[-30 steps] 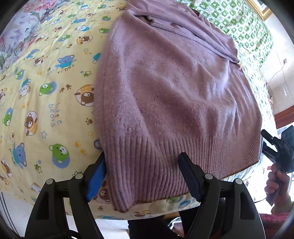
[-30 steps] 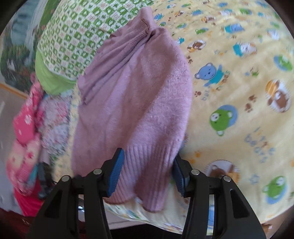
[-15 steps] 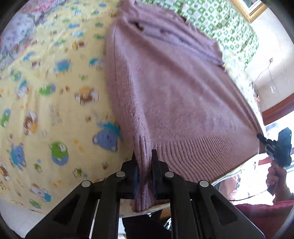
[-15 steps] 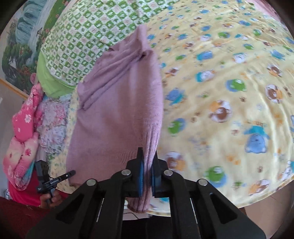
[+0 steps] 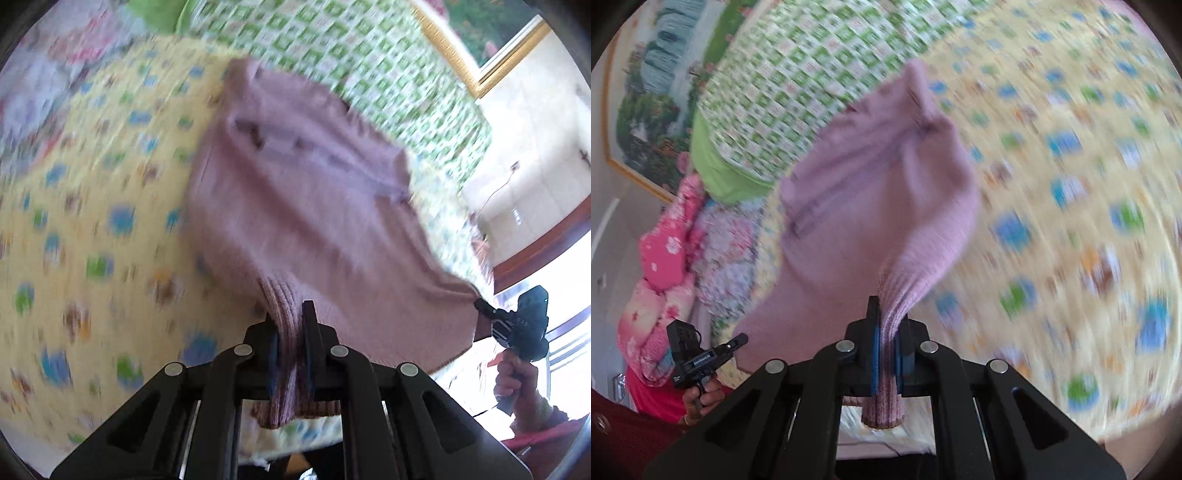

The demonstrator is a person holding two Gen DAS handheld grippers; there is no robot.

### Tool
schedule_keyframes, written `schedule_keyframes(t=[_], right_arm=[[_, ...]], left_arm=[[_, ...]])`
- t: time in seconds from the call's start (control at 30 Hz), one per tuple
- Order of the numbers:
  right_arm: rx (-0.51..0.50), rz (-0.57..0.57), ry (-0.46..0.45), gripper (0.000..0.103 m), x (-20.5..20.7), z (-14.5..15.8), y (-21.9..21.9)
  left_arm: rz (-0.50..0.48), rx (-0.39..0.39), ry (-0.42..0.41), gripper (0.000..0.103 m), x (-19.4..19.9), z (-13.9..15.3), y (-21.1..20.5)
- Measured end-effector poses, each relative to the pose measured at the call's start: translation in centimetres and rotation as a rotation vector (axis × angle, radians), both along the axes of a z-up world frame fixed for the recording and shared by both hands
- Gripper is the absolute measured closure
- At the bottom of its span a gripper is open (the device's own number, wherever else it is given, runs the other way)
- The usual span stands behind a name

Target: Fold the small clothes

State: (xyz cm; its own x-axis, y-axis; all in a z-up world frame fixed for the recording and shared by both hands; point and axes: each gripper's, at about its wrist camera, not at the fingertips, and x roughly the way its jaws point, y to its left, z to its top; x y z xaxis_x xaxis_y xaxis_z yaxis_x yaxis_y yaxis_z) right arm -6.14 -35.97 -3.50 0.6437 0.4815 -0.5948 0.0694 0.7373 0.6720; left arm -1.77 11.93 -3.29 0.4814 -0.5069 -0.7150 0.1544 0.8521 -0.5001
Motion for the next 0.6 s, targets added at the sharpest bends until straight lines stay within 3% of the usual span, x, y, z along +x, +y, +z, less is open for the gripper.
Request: schedule_keyframes(t=[0.3, 0.6], right_arm=[[0.005, -0.031, -0.164, 0.096, 11.7, 6.0, -1.9], [-0.025, -0.057, -0.162, 0.096, 27.0, 5.9, -4.0]], left_arm=[[0.081, -0.024, -0.166, 0.094, 13.0, 6.4, -1.1], [0.141, 0.061, -0.18, 0.094, 28.4, 6.1, -3.3]])
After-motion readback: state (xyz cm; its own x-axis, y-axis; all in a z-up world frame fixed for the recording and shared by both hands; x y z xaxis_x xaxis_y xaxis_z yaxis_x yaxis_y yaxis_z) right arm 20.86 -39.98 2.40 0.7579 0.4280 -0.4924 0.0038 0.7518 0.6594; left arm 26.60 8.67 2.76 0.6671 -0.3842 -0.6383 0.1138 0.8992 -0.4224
